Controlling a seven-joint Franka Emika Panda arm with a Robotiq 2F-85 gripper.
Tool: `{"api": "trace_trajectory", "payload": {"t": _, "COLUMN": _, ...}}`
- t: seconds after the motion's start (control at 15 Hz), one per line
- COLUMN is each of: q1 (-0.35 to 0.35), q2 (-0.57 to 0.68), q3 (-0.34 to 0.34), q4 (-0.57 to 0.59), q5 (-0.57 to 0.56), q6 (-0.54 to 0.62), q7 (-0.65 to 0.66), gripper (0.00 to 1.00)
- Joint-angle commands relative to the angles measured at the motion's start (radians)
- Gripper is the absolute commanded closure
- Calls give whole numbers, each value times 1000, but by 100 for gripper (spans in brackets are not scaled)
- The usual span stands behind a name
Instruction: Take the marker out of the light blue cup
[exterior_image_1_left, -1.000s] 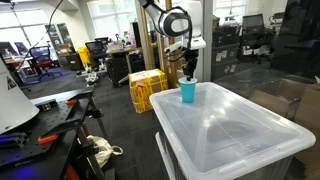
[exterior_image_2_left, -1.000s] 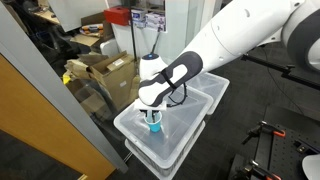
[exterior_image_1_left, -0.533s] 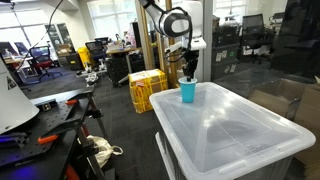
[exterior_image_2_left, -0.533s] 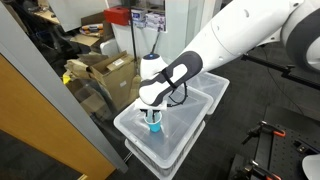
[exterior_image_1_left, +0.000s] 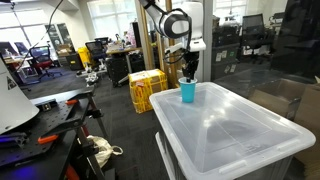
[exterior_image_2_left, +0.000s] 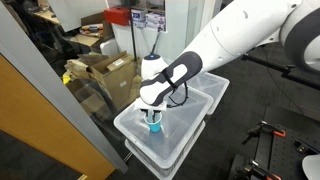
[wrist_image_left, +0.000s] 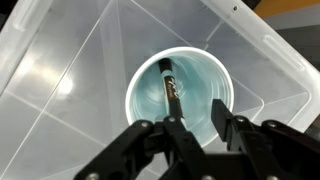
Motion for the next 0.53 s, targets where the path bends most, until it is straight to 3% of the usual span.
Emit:
{"api": "trace_trajectory", "payload": {"t": 0.0, "q1": -13, "q2": 8, "q3": 10, "q4": 20, "q5": 28, "q6": -20, "q7": 27, "gripper": 61}}
{"api": "trace_trajectory", "payload": {"t": 0.47, "q1": -6, "q2": 20, "q3": -4, "q4": 42, "q5": 18, "q6": -41, "q7": 94, "gripper": 56}}
